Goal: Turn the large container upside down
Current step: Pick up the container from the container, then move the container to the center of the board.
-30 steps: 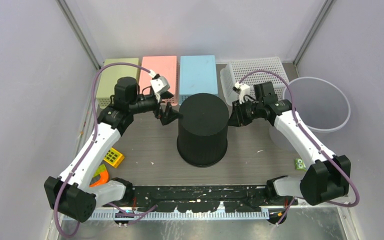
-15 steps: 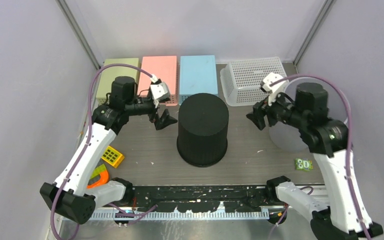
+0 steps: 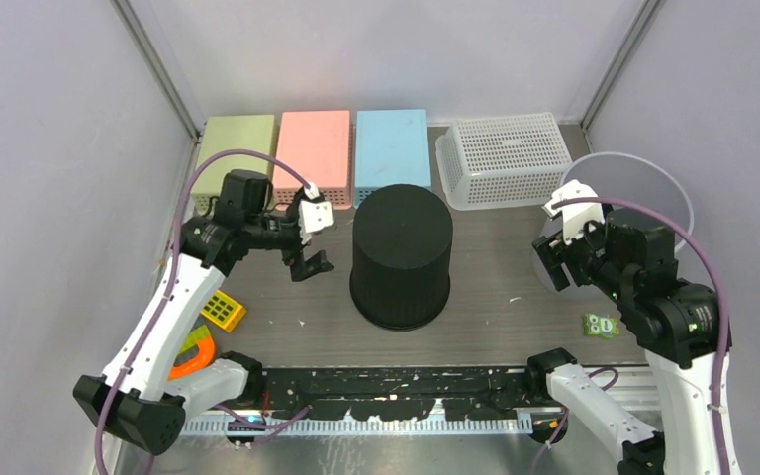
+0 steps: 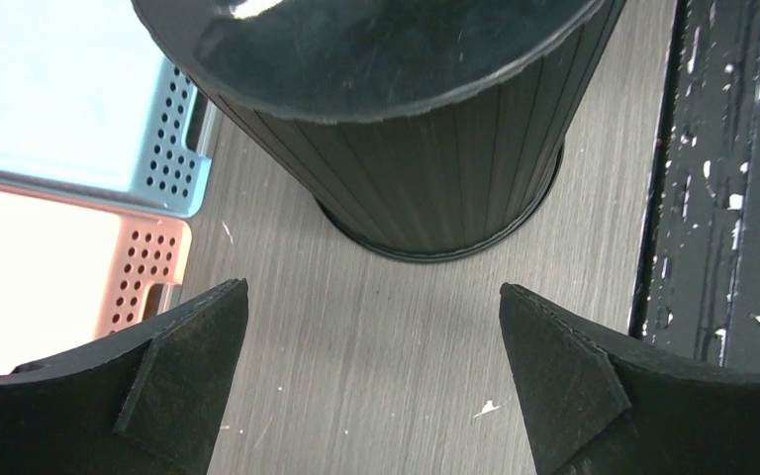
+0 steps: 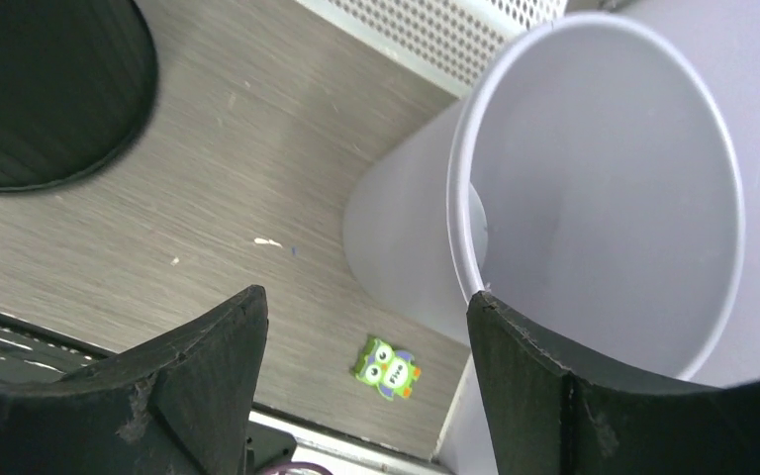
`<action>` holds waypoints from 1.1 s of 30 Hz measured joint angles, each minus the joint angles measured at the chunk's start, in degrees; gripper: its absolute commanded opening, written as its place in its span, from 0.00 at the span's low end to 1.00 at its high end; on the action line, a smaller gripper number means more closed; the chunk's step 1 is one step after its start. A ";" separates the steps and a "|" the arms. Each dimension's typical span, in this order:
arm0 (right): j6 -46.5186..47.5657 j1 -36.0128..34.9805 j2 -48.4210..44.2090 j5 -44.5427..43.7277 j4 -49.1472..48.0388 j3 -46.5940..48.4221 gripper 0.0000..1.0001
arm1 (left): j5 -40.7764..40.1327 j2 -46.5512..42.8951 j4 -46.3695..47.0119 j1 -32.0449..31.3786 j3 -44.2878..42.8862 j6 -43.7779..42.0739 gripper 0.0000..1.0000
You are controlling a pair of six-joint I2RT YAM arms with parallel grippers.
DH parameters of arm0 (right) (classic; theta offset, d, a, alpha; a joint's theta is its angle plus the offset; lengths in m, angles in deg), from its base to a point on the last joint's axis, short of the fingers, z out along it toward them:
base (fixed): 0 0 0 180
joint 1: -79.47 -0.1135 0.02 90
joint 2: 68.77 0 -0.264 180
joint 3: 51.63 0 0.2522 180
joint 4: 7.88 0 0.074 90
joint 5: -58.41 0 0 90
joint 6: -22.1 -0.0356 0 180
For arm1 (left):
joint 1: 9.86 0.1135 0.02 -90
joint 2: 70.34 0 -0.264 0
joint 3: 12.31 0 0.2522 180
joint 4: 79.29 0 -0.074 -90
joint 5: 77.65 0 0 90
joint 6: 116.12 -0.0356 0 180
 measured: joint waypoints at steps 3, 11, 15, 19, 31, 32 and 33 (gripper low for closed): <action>-0.74 0.00 0.33 -3.52 0.15 -1.79 0.79 | -1.95 -0.07 0.96 0.00 2.27 -0.55 1.00; -1.66 0.00 3.80 -9.73 -0.07 -3.52 0.80 | -6.67 0.37 7.17 -0.02 8.28 0.22 1.00; -1.68 0.13 7.19 -10.93 -0.44 -4.90 0.81 | -8.72 1.16 11.41 -0.04 10.56 1.07 1.00; -1.64 1.53 10.73 -11.28 -1.42 -5.20 0.80 | -10.01 2.43 15.06 -0.02 12.07 1.90 1.00; 0.50 12.76 17.57 -5.49 -4.70 -5.55 0.65 | -10.97 5.90 22.01 -0.02 14.84 2.38 1.00; 0.61 13.60 18.03 -4.39 -4.68 -5.77 0.62 | -10.95 6.10 22.38 -0.02 15.06 2.43 1.00; 0.74 14.23 18.53 -3.39 -4.61 -5.95 0.59 | -10.91 6.34 22.97 -0.04 15.39 2.51 1.00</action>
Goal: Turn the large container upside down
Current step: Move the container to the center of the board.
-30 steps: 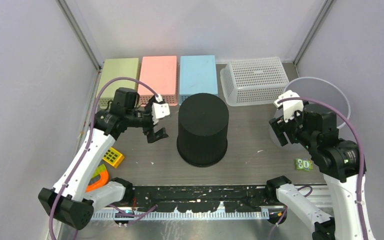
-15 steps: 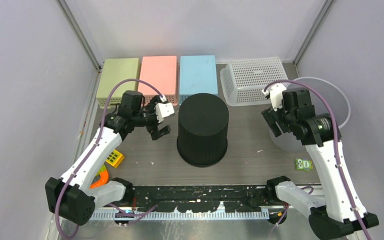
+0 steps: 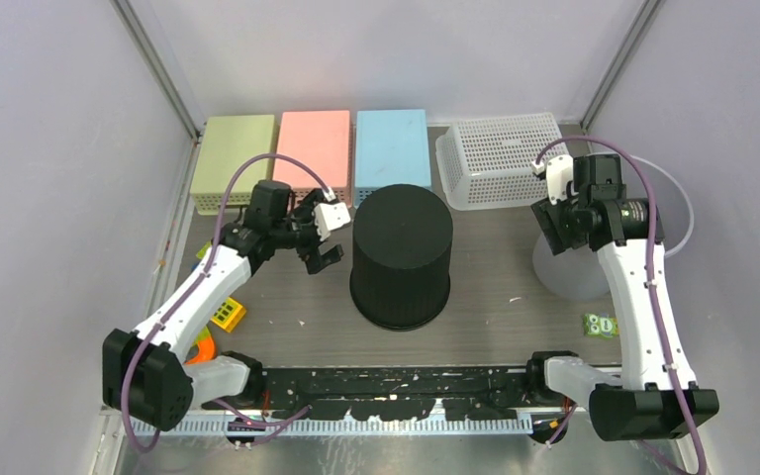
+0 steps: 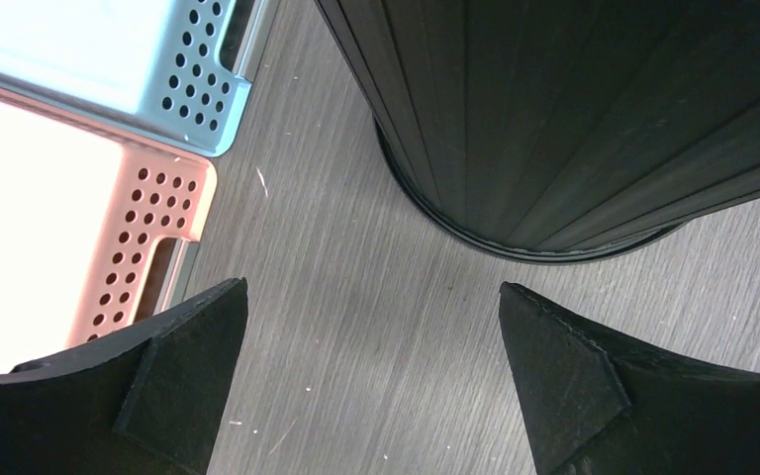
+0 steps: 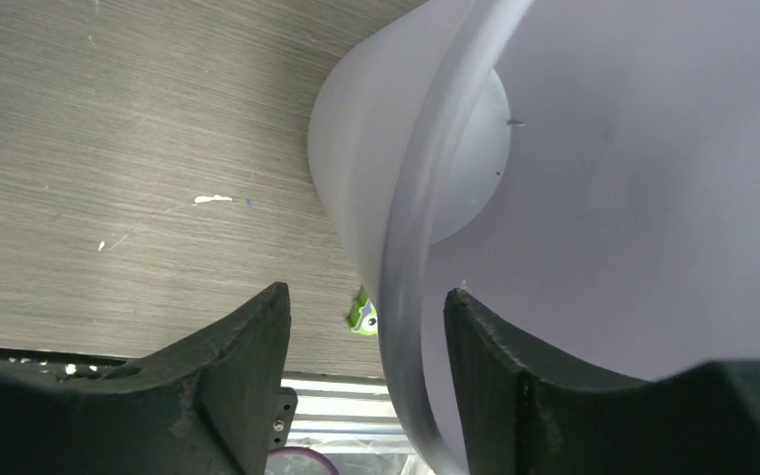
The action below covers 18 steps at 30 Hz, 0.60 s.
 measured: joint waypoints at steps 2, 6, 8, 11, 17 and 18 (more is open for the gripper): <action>0.28 0.98 0.90 2.12 0.11 -0.11 0.50 | 0.24 0.57 0.83 0.00 0.39 0.11 1.00; 1.16 2.27 1.38 4.90 0.22 -0.09 0.28 | 1.14 1.55 2.40 0.02 0.70 0.76 1.00; 1.40 2.43 1.38 5.51 0.46 0.02 0.21 | 1.75 2.12 3.26 0.00 0.76 1.14 1.00; 2.14 2.49 1.79 6.19 1.03 0.50 0.07 | 2.45 3.54 4.81 -0.20 0.76 1.38 1.00; 2.36 2.64 4.11 7.23 3.43 3.37 0.01 | 2.80 6.95 6.82 -1.22 0.76 2.19 1.00; 2.49 2.64 4.28 7.28 3.91 4.11 0.01 | 3.02 7.28 7.43 -1.49 0.76 2.54 1.00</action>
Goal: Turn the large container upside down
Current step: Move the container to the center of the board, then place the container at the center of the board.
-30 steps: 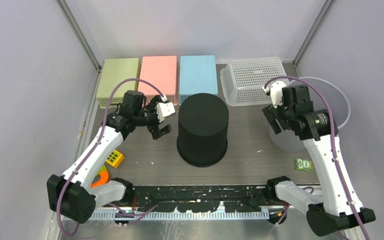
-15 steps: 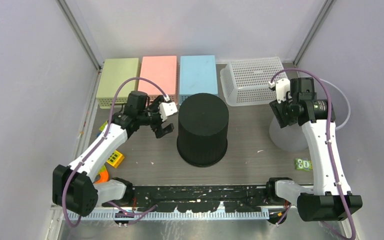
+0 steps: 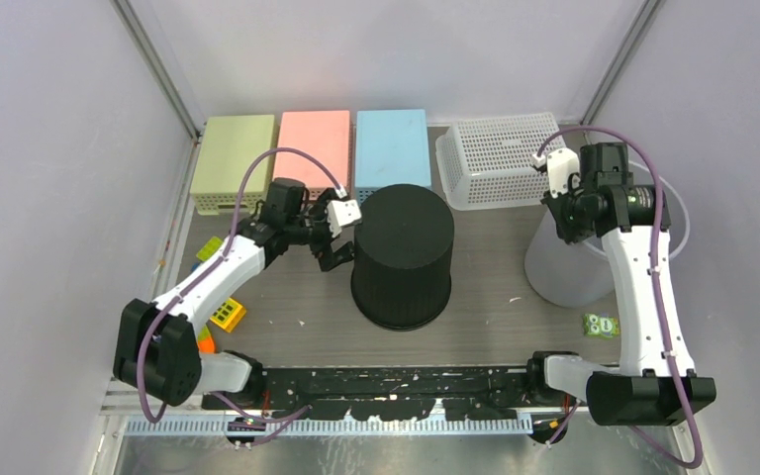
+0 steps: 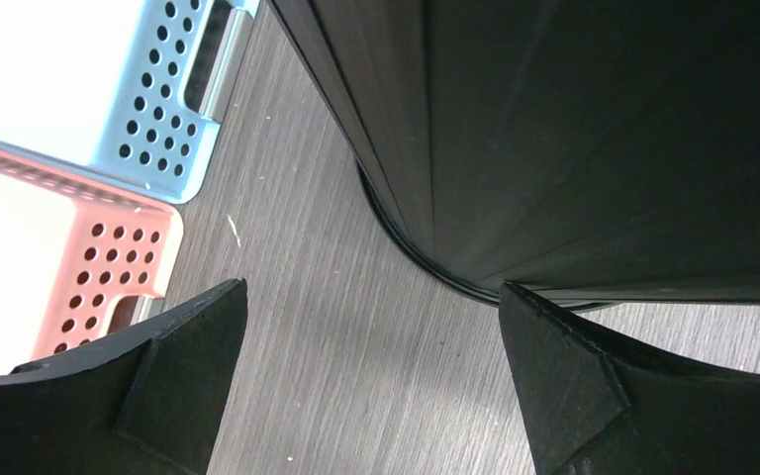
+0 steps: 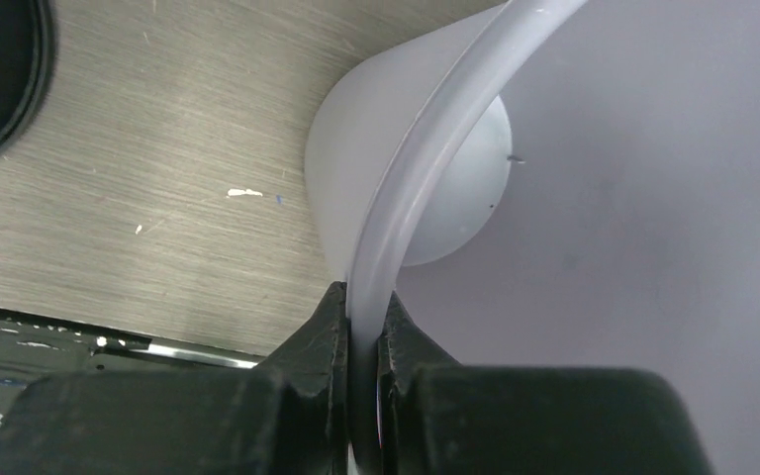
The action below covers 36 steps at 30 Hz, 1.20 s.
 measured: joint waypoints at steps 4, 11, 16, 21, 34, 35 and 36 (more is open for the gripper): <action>-0.15 0.00 -0.52 0.37 0.59 3.96 0.01 | -0.13 0.81 1.84 -1.36 0.00 0.74 1.00; -0.39 0.00 -3.10 -0.79 -3.54 15.74 0.01 | -2.86 3.41 6.05 -7.56 -0.96 4.02 1.00; -2.27 0.00 -4.61 -1.62 -8.72 22.03 0.01 | -8.02 7.85 7.72 -13.99 -5.09 7.30 1.00; -5.99 0.00 -4.52 -1.60 -13.22 27.34 0.01 | -12.15 16.96 6.32 -18.08 -14.82 13.73 1.00; -16.90 0.00 -0.31 12.07 -17.51 31.91 0.01 | -24.44 24.94 -2.80 -19.65 -31.08 24.74 1.00; -17.73 0.00 0.44 13.18 -17.53 32.35 0.01 | -24.81 23.63 -3.15 -18.69 -30.99 24.37 1.00; -18.58 0.00 1.49 14.34 -17.51 33.20 0.01 | -25.09 21.90 -3.32 -17.25 -30.80 24.09 1.00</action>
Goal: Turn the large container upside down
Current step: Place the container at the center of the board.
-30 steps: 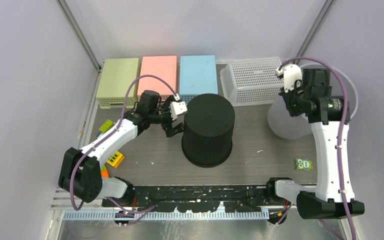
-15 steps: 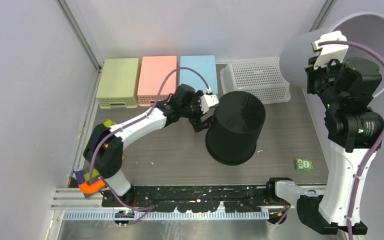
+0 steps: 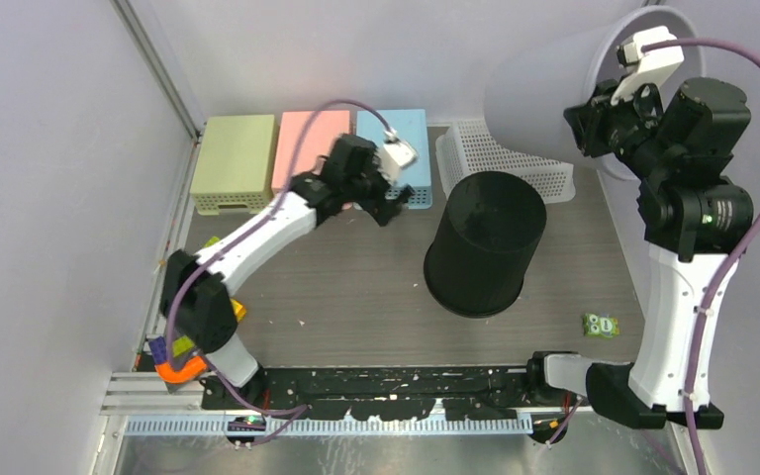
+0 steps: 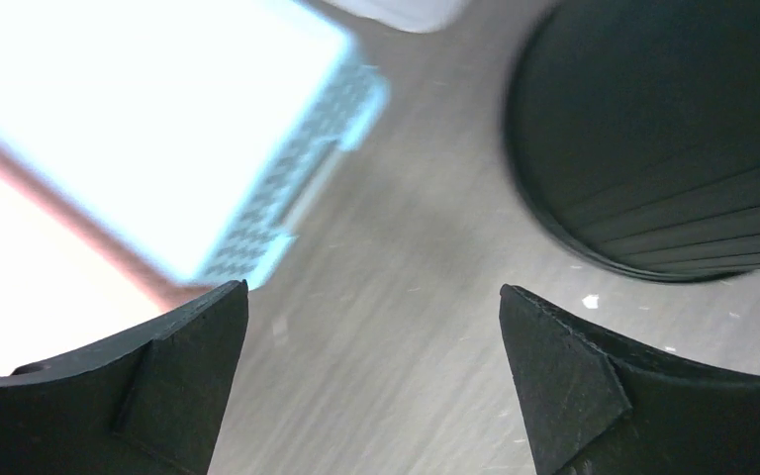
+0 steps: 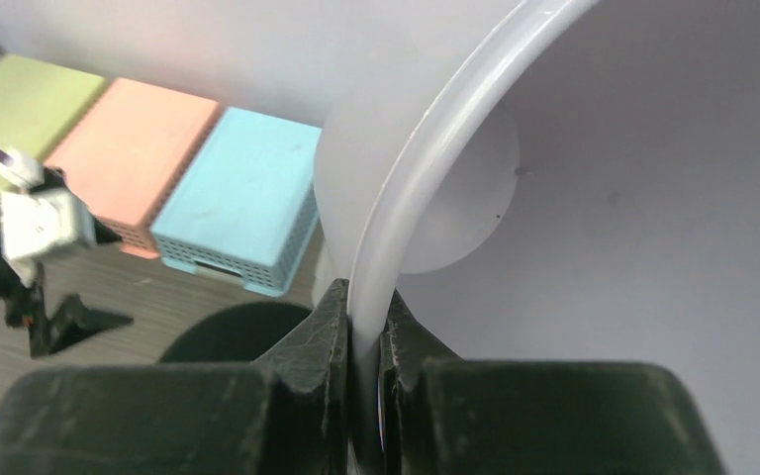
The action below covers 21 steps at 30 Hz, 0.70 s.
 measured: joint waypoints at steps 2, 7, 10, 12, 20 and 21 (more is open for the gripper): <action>-1.60 0.00 2.47 2.29 -0.02 2.32 0.01 | -0.11 -4.52 -0.11 4.44 0.74 -0.33 1.00; -3.06 -6.88 11.32 3.65 0.37 10.93 0.01 | -1.36 -19.45 1.36 19.23 5.62 -3.48 1.00; 0.31 -17.31 16.15 0.26 1.25 14.25 0.01 | -2.91 -28.37 2.29 22.49 11.21 -6.82 1.00; 2.78 -24.52 19.06 -1.25 1.95 15.41 0.01 | -4.20 -33.83 2.56 22.86 16.17 -9.38 1.00; 10.80 -46.10 27.43 -3.08 8.55 15.82 0.01 | -17.53 -44.44 3.91 27.41 29.11 -16.96 1.00; 11.67 -48.04 28.06 -3.61 9.16 15.63 0.01 | -19.56 -45.44 4.28 28.15 29.88 -17.99 1.00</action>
